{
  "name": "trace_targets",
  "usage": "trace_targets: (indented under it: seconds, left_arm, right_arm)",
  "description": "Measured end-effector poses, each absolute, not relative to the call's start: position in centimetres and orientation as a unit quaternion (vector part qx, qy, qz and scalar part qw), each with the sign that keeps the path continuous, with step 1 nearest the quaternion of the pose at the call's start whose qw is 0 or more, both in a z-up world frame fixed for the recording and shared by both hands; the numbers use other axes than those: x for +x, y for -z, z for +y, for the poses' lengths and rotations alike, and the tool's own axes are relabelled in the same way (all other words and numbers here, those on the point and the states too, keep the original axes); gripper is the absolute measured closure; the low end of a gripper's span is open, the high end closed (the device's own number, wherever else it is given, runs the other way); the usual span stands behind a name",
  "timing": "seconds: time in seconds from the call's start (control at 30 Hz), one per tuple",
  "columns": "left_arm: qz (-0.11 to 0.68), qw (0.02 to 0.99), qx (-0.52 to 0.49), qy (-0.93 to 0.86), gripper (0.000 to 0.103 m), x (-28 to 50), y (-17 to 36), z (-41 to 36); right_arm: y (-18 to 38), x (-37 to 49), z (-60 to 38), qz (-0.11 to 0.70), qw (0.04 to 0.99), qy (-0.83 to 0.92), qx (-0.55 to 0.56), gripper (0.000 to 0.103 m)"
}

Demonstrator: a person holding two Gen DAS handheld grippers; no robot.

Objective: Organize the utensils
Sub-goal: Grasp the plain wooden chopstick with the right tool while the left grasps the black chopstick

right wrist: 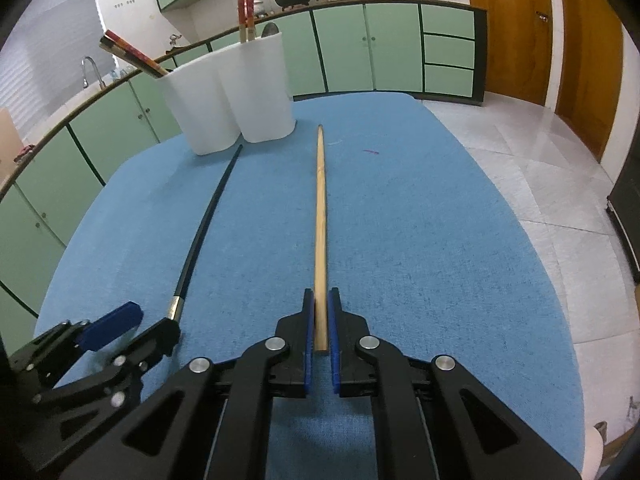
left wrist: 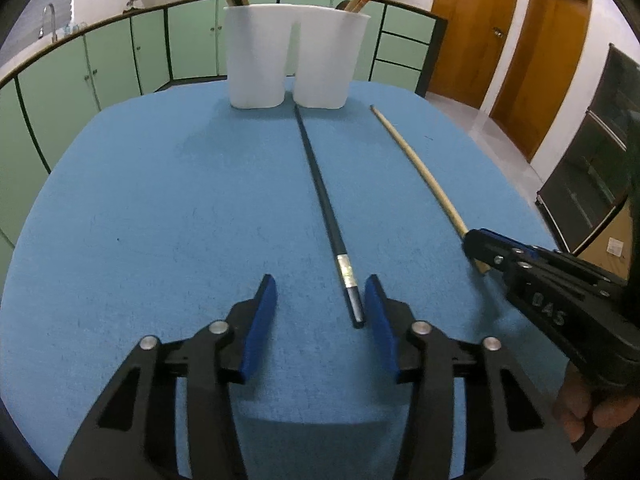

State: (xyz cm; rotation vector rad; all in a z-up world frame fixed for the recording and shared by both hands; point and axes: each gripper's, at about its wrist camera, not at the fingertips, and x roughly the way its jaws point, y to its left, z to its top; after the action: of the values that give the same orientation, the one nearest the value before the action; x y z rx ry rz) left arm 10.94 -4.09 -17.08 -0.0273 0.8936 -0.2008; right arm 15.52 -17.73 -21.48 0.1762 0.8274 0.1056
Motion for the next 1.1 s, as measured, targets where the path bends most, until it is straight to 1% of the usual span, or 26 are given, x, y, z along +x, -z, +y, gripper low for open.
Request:
trace_targets:
  seconds: [0.07,0.1,0.17,0.2,0.23,0.27,0.33,0.47,0.53,0.9,1.1]
  left_arm:
    - [0.432,0.897,-0.016,0.094,0.063,11.0,17.1,-4.0]
    - [0.431,0.898,-0.017,0.09,0.068,11.0,17.1,-3.9]
    - [0.432,0.897,-0.023,0.086,0.073,11.0,17.0,-3.5]
    - [0.433,0.897,-0.026,0.088,0.074,11.0,17.0,-3.4]
    - [0.433,0.897,-0.026,0.088,0.074,11.0,17.0,-3.3]
    - [0.433,0.897,-0.025,0.087,0.073,10.9,16.9,-3.0]
    - [0.432,0.898,-0.021,0.084,0.072,10.7,16.9,-3.1]
    - [0.43,0.899,-0.017,0.085,0.066,10.5,16.8,-3.2]
    - [0.43,0.899,-0.016,0.086,0.065,10.4,16.8,-3.1]
    - [0.432,0.898,-0.008,0.084,0.063,10.4,17.0,-3.3]
    - [0.433,0.898,-0.005,0.081,0.064,10.5,17.0,-3.5]
  right_arm:
    - [21.4,15.3,-17.9,0.398,0.912,-0.053,0.089,0.096]
    - [21.4,15.2,-18.0,0.396,0.912,-0.053,0.09,0.096]
    - [21.3,14.9,-18.0,0.393,0.914,-0.053,0.089,0.094]
    - [21.2,14.7,-18.0,0.39,0.915,-0.054,0.087,0.094]
    - [21.1,14.5,-17.9,0.387,0.916,-0.056,0.085,0.09]
    - [21.1,14.4,-17.9,0.385,0.917,-0.057,0.084,0.085]
    - [21.0,14.0,-17.9,0.384,0.918,-0.06,0.081,0.08]
    - [21.5,13.2,-18.1,0.392,0.915,-0.059,0.077,0.08]
    - [21.7,12.8,-18.5,0.395,0.913,-0.061,0.082,0.08]
    - [21.6,13.0,-17.7,0.398,0.913,-0.067,0.064,0.081]
    - [21.7,13.3,-17.2,0.403,0.913,-0.054,0.047,0.087]
